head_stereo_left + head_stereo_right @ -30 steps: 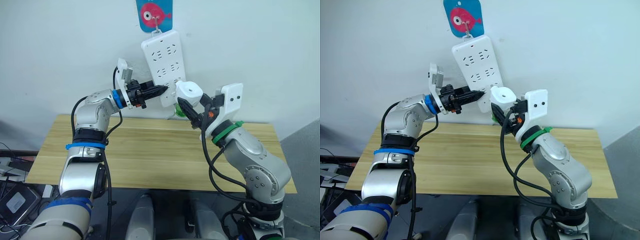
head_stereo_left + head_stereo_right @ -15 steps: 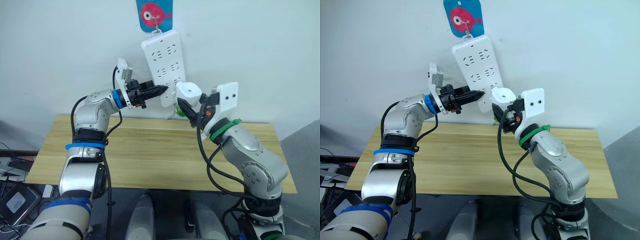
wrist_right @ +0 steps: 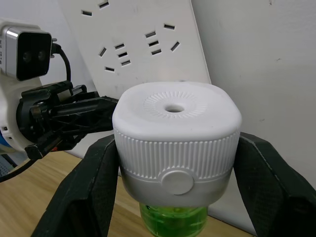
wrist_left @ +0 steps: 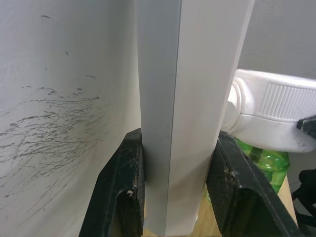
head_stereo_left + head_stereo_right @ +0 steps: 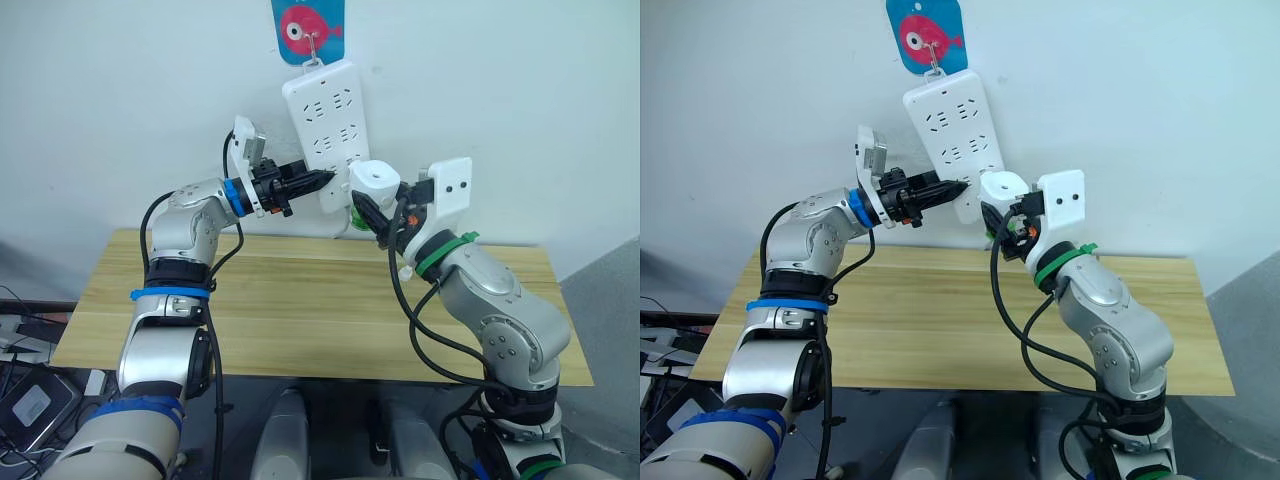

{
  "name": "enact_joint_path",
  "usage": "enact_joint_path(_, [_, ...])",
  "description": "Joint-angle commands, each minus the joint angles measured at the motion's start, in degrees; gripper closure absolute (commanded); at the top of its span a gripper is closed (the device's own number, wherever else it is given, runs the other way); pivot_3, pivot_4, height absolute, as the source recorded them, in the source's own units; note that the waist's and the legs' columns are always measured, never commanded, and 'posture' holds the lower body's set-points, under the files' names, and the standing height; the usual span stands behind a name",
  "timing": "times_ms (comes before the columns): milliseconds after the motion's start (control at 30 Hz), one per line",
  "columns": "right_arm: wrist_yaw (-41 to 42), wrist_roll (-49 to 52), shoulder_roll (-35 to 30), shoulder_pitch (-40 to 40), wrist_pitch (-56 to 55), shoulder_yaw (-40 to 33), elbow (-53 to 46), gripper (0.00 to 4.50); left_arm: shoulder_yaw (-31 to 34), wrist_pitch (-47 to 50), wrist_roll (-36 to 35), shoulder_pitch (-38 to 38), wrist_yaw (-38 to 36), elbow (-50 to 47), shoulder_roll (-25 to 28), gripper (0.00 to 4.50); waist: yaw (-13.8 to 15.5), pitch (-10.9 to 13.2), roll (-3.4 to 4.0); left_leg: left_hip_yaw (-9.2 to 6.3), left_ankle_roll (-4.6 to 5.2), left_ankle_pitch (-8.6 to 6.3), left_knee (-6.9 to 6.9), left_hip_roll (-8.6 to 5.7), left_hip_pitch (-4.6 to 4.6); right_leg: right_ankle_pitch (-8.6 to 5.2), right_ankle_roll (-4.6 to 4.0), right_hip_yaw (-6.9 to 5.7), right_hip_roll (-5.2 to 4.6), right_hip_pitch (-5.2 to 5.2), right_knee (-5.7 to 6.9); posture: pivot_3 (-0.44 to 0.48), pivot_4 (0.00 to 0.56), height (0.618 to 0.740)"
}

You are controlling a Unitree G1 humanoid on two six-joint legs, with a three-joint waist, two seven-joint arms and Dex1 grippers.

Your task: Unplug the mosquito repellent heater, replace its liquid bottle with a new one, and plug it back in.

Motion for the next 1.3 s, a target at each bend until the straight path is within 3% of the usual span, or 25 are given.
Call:
enact_joint_path(33, [-0.86, -1.24, 0.71, -3.32, 0.66, 1.30, 0.87, 1.50, -0.44, -0.09, -0.79, -0.38, -0.67, -2.13, -1.05, 3.20, -0.06, 0.00, 0.00, 0.00, 0.00, 0.00, 0.01, 0.00, 0.01, 0.00, 0.00, 0.00, 0.00, 0.00, 0.01, 0.205, 0.253, 0.740])
enact_joint_path(400, [2.69, -12.35, -7.07, -4.52, -6.06, 10.79, 5.03, 1.50, -0.31, -0.12, -0.53, -0.46, -0.64, -1.88, -1.35, 3.20, -0.15, 0.00, 0.00, 0.04, 0.00, 0.01, 0.05, 0.00, 0.03, 0.01, 0.01, 0.04, 0.00, 0.01, 0.03, 0.205, 0.253, 0.740])
enact_joint_path(600, [-0.72, -5.71, 6.01, -5.06, -2.63, 1.46, 7.31, 1.50, -0.34, 0.13, -0.51, -0.36, -0.83, -2.04, -1.28, 3.20, -0.34, 0.00, 0.01, 0.03, 0.02, 0.03, 0.07, 0.04, 0.06, 0.03, 0.00, 0.04, 0.03, 0.01, 0.12, 0.206, 0.255, 0.740])
enact_joint_path(700, [-0.86, -5.40, 7.91, -5.81, -1.51, -0.42, 8.02, 1.50, -0.27, 0.04, -0.37, -0.52, -0.89, -1.83, -1.40, 3.20, -0.46, 0.00, 0.01, 0.04, 0.06, 0.06, 0.10, 0.04, 0.06, 0.08, -0.02, 0.05, 0.02, 0.01, 0.11, 0.205, 0.254, 0.740])
enact_joint_path(800, [-0.40, -7.32, 6.45, -6.33, -1.61, 0.56, 9.07, 1.50, -0.20, -0.05, -0.20, -0.65, -0.95, -1.75, -1.53, 3.20, -0.82, 0.00, 0.01, 0.07, 0.08, 0.08, 0.10, 0.03, 0.07, 0.10, -0.03, 0.07, 0.02, 0.01, 0.10, 0.205, 0.254, 0.740])
enact_joint_path(1000, [1.84, -15.12, -2.69, -7.62, -6.21, 8.10, 10.76, 1.50, -0.11, -0.41, 0.16, -1.18, -1.02, -1.02, -1.77, 3.20, -1.12, 0.00, 0.01, 0.06, 0.14, 0.12, 0.09, 0.02, 0.09, 0.10, -0.04, 0.06, 0.01, 0.02, 0.09, 0.203, 0.254, 0.740])
enact_joint_path(1300, [2.69, -14.15, -1.02, -5.85, -8.02, 6.78, 9.49, 1.50, -0.10, -1.75, 0.94, -1.99, -0.56, 1.06, -1.89, 3.20, -1.20, 0.00, 0.01, 0.05, 0.20, 0.16, 0.10, 0.01, 0.08, 0.14, -0.02, 0.05, 0.01, 0.03, 0.09, 0.196, 0.248, 0.740])
